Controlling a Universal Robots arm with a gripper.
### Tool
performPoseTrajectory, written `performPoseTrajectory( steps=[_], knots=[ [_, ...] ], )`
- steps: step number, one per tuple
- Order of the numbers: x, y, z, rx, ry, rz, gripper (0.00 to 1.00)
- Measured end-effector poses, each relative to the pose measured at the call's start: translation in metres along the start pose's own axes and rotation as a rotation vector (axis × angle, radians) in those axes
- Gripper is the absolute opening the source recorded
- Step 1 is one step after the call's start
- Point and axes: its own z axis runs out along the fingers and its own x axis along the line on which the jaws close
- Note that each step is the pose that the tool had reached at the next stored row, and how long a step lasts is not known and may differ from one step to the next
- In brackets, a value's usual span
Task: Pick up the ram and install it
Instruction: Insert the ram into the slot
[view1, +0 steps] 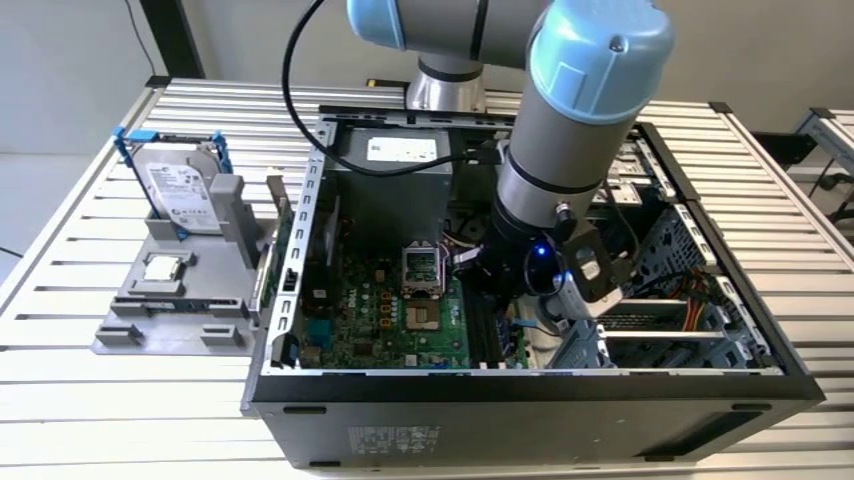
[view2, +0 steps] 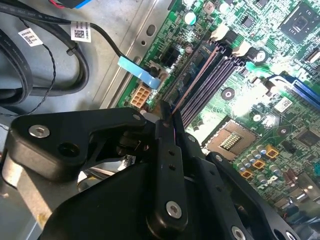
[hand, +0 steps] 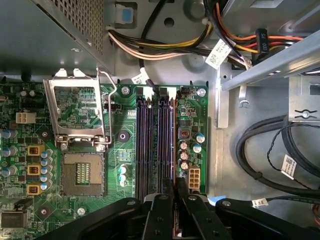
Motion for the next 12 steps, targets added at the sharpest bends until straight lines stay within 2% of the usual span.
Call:
performPoseTrajectory(
  steps=[4, 7, 12],
  knots=[
    [0.0, -0.0001, 0.0022, 0.0012, 0.0031, 0.0, 0.0],
    [-0.0001, -0.0003, 0.0025, 0.001, 0.0093, 0.0, 0.0],
    [-0.0024, -0.001, 0.0024, 0.0015, 0.0282, 0.004, 0.0]
  ],
)
